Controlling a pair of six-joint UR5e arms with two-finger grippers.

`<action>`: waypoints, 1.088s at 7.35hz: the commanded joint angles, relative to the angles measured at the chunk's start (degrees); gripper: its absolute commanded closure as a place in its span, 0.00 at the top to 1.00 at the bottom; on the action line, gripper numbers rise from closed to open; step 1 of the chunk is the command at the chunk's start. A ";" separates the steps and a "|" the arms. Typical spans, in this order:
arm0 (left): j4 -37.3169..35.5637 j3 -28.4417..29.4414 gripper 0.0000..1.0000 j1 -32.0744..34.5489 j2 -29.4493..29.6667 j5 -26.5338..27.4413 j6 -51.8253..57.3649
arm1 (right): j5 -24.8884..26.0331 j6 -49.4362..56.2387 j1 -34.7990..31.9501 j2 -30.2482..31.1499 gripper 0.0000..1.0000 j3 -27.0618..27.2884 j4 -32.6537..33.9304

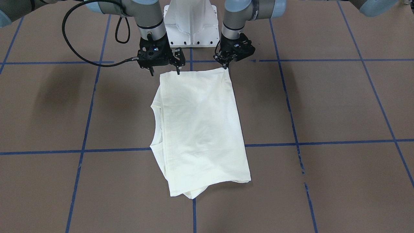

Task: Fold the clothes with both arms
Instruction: 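Move both grippers to the shirt corners nearest the robot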

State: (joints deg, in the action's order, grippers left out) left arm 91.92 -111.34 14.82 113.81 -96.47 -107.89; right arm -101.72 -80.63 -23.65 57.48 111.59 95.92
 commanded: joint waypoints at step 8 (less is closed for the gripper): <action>-0.08 -0.46 0.00 1.35 0.36 -0.13 2.95 | 4.25 -15.79 6.86 1.59 1.00 -6.02 -0.30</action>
State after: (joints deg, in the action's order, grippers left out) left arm 91.85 -111.80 16.15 114.08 -96.56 -104.98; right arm -97.49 -96.34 -16.94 59.45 107.02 95.63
